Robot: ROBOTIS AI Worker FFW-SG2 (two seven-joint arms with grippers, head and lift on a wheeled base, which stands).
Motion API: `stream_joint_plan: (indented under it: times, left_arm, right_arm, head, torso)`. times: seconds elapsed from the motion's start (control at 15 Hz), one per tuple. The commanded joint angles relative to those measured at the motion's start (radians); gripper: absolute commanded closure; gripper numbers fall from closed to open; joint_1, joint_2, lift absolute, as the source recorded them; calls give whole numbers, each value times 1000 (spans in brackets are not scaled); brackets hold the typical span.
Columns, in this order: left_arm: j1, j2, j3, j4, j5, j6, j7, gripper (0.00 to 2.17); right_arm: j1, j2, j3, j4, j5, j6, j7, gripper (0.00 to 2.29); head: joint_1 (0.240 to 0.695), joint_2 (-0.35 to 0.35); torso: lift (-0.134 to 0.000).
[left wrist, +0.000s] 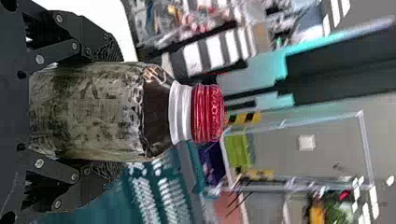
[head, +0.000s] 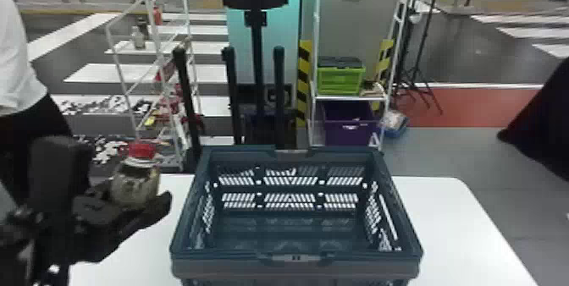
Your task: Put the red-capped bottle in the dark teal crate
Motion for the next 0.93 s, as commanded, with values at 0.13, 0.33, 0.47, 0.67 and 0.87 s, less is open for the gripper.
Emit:
stream_joint_plan:
  times: [0.13,0.33,0.47,0.67,0.87]
  left_arm:
    - [-297,86,-193,79,-58,366,-192,2145]
    - [-480,89,-368,229,-101,366,-280,2142]
    - [-593,89,-481,338,-111,366,-335,2145]
    - [-764,71,-690,571,-137,328,-435,2142]
    - [-885,14,-846,832,-141,165,-487,2145]
  right_arm:
    - [4,5,-3,-2,3,0,-1,151]
    - [9,10,-3,-2,4,-6,-1,151]
    - [14,10,-5,-2,4,-12,-1,151]
    - [17,13,-8,0,4,-18,-1,151]
    - [17,22,-8,1,12,-15,-1,151]
  head:
    - [499,0]
    - [499,0]
    - [499,0]
    - [499,0]
    - [499,0]
  torso:
    - [0]
    - [0]
    - [0]
    - [0]
    - [0]
